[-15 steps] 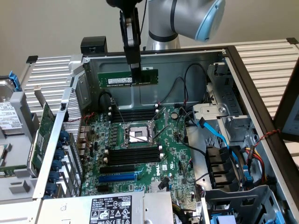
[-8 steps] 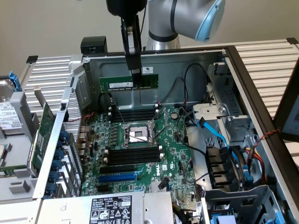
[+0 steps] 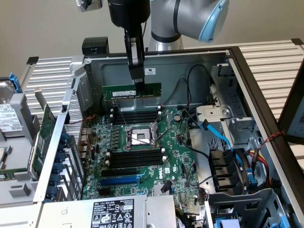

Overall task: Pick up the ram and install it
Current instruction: 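Insert the ram into the slot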

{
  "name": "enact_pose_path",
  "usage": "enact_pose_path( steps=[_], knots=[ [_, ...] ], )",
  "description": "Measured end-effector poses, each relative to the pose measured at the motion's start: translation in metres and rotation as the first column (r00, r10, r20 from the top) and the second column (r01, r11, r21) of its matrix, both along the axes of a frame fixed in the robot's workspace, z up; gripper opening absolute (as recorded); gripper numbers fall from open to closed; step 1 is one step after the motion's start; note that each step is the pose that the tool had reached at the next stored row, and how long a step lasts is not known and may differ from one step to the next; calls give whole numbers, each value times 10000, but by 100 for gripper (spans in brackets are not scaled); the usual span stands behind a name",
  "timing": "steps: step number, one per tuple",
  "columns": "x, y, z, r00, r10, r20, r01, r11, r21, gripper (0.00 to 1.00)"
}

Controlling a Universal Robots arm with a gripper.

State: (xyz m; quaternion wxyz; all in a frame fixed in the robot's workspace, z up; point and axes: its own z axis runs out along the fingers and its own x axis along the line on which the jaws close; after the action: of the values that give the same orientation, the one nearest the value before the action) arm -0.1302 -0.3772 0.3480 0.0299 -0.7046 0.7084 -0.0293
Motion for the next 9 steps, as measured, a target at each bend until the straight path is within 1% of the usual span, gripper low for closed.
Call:
enact_pose_path(
  steps=[6, 9],
  knots=[
    [1, -15, -109, 10000, 2, 0, -2, 10000, 3, 14],
    [1, -40, -162, 10000, 1, -2, -1, 10000, 1, 14]
  ],
)
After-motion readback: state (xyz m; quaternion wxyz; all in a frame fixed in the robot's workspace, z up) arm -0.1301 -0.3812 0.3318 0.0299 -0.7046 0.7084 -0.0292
